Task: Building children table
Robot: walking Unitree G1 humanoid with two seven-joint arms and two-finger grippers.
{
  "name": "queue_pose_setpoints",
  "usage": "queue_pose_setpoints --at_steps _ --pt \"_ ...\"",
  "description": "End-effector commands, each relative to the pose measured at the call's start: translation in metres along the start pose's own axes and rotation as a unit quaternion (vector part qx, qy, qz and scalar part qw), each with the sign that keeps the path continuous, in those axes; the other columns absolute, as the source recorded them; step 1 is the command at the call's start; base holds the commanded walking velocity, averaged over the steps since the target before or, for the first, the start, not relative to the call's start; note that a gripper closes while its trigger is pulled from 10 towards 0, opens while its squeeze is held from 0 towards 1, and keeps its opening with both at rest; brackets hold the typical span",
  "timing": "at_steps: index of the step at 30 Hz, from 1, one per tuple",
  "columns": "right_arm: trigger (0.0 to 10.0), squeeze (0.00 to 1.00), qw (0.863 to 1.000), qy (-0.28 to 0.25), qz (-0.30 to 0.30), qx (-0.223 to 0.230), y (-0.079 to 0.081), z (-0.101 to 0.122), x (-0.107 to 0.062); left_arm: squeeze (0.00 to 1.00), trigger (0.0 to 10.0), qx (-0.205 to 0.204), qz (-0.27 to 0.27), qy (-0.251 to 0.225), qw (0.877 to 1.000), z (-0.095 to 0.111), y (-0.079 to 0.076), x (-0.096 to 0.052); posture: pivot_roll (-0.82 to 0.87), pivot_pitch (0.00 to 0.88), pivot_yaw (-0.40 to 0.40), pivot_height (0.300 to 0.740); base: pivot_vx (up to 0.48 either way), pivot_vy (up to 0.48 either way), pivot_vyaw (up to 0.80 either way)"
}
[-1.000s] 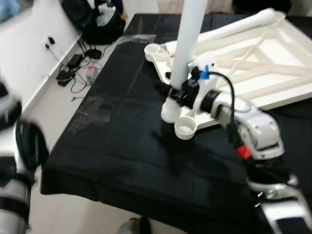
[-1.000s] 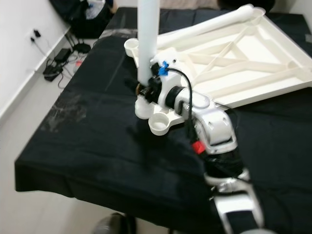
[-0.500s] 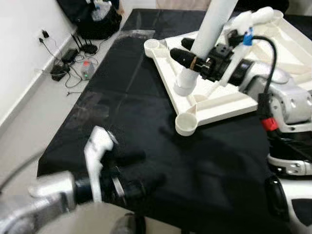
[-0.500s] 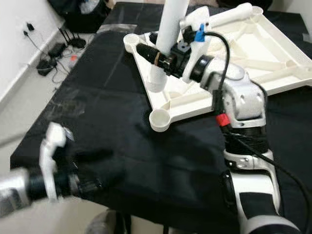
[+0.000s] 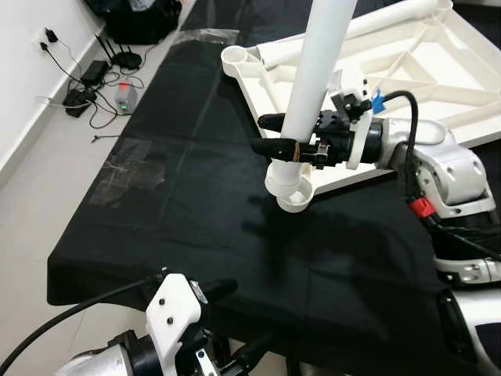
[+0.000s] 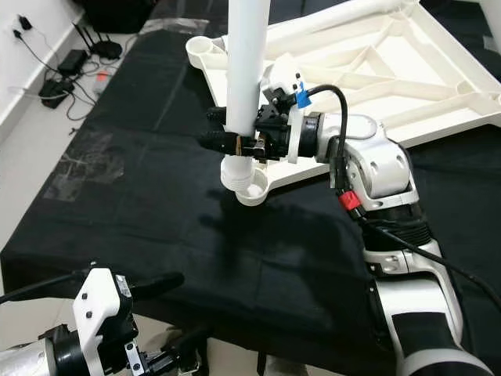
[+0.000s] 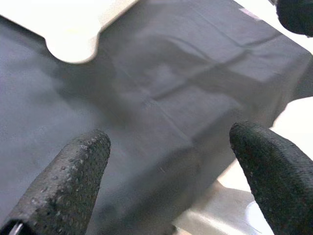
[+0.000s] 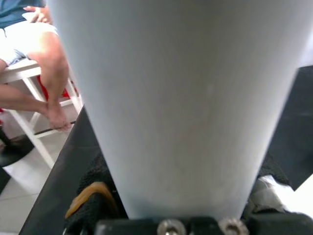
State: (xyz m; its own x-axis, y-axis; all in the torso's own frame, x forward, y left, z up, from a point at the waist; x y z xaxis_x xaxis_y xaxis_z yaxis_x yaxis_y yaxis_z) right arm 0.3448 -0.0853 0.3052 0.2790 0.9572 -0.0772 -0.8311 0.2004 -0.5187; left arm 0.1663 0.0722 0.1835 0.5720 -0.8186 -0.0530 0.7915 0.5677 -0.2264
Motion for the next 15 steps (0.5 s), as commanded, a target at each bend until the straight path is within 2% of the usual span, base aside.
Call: queue_pose_setpoints --at_steps 1,4,7,10,15 --pt "10.0 0.00 1.000 -0.006 0.019 -0.007 0.004 0.002 0.001 0.00 10.0 0.020 0.011 -0.012 1.000 0.001 -0.002 -0.001 0.04 0.381 0.039 0.740 0.000 0.000 0.00" --pt "10.0 0.00 0.999 -0.016 0.029 -0.023 0.003 0.004 0.000 0.00 10.0 0.024 0.029 -0.037 0.999 0.002 0.002 0.000 0.05 0.388 0.036 0.740 0.000 0.000 0.00" --pt "10.0 0.00 0.998 -0.027 0.041 -0.025 0.001 0.007 -0.008 0.00 10.0 0.024 0.029 -0.041 0.998 0.002 0.001 0.000 0.06 0.389 0.034 0.740 0.000 0.000 0.00" --pt "10.0 0.00 0.997 -0.044 0.064 -0.025 0.004 0.012 -0.015 0.00 10.0 0.025 0.031 -0.043 0.998 0.001 0.001 -0.001 0.06 0.389 0.035 0.740 0.000 0.000 0.00" --pt "10.0 0.00 0.995 -0.042 0.084 -0.032 0.010 0.015 -0.020 0.00 10.0 0.029 0.029 -0.049 0.998 0.000 0.000 -0.001 0.06 0.390 0.041 0.740 0.000 0.000 0.00"
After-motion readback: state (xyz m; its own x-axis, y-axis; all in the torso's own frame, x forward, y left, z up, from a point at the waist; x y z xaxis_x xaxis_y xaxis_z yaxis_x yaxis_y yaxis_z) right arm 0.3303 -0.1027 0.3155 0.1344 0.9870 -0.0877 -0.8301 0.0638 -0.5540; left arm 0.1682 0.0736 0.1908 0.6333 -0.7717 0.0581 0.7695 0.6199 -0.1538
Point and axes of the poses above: a point about 5 cm out from each wrist's last joint towards the gripper, its own x axis pointing out of the wrist towards the gripper, its own z axis along the axis of the wrist's last joint, y = z × x, the point moved 5 cm from there along x, pointing out of the wrist towards the gripper, and after that the axes turned 15 degrees about -x, right-handed, at the moved point
